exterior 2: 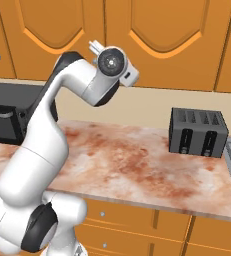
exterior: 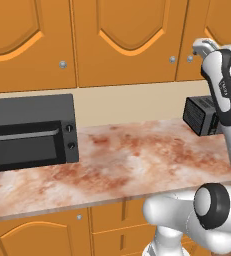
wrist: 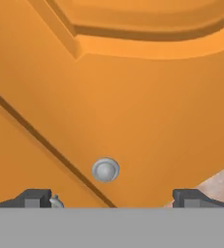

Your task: Move the mayonnaise and mustard from the cabinet to the dining counter.

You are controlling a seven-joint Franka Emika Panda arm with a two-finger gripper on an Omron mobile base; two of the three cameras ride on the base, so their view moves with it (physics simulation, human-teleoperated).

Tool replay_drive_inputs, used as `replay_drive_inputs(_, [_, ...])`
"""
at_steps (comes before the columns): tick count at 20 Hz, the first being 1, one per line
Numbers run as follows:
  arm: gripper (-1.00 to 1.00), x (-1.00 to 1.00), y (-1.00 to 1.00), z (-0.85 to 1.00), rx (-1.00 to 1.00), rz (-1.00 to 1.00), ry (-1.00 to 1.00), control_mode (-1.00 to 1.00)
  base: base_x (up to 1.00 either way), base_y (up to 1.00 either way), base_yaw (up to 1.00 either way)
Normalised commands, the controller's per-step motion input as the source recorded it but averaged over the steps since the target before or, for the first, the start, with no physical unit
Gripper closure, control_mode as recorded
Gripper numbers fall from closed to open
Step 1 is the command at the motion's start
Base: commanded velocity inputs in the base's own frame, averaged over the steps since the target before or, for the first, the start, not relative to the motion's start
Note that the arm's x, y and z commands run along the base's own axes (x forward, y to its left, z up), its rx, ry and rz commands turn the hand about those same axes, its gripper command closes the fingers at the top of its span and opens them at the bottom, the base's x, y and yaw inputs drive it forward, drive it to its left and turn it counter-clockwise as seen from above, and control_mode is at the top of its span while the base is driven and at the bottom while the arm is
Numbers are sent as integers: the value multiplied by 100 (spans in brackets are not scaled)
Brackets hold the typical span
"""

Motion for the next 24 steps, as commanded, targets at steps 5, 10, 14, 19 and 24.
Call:
replay_drive_inputs(5, [-100,23,11,0,0,0,-3,-100,0,0,0])
replay_drive_inputs(10, [-100,30,7,0,0,0,0,-100,0,0,0])
replay_drive_inputs(14, [-100,38,1,0,0,0,0,-100,0,0,0])
replay_drive_inputs(19, [-100,41,0,0,0,0,0,-100,0,0,0])
replay_drive_inputs(24, [-100,40,0,-3,0,0,0,-100,0,0,0])
